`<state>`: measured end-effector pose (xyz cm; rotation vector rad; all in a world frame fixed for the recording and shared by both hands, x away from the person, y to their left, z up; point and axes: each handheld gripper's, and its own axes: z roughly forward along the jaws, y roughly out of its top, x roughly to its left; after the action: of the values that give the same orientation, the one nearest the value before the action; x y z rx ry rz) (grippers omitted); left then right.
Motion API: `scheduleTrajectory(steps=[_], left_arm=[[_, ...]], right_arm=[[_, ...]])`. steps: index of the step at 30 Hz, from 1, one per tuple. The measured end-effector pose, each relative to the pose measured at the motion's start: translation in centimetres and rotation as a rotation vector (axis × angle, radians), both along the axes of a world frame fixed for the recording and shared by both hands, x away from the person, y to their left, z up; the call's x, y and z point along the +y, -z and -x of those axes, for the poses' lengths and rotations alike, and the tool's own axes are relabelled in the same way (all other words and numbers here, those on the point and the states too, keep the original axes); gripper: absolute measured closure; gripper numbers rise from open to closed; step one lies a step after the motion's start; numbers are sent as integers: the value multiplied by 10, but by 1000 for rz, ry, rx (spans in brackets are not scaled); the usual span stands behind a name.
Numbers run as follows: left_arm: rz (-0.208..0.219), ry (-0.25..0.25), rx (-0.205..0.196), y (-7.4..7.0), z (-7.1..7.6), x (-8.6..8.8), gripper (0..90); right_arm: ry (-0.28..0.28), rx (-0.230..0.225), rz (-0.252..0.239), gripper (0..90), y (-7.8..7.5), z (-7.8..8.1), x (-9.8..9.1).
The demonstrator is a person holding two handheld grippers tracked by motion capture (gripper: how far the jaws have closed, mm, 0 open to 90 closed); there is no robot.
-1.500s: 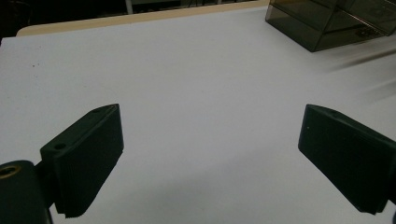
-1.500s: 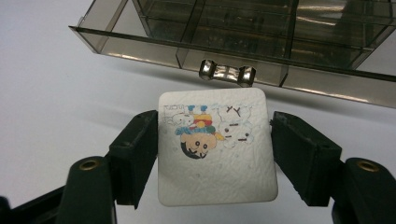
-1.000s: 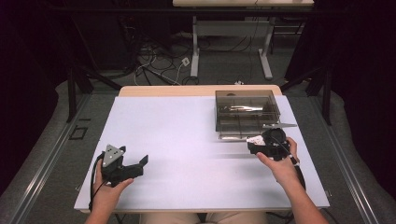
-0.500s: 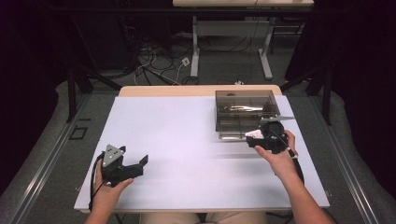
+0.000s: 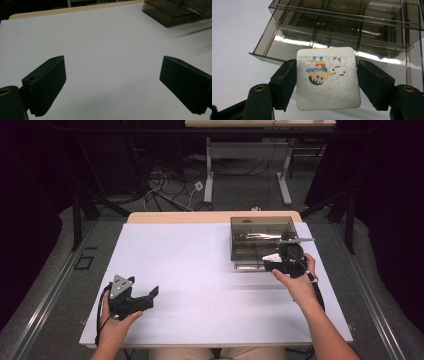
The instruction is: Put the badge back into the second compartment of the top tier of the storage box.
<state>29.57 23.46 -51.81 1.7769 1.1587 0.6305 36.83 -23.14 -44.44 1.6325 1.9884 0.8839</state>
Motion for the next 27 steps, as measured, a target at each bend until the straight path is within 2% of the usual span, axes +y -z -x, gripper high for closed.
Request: scheduleTrajectory(steps=[7, 18, 27], left_arm=[[-11, 1, -3, 0, 0, 1, 70], [-10, 2, -2, 0, -1, 1, 71], [-4, 2, 2, 0, 0, 0, 71]], right_arm=[[17, 1, 1, 330, -1, -10, 0], [52, 21, -9, 330, 5, -25, 1], [64, 18, -14, 330, 7, -34, 4]])
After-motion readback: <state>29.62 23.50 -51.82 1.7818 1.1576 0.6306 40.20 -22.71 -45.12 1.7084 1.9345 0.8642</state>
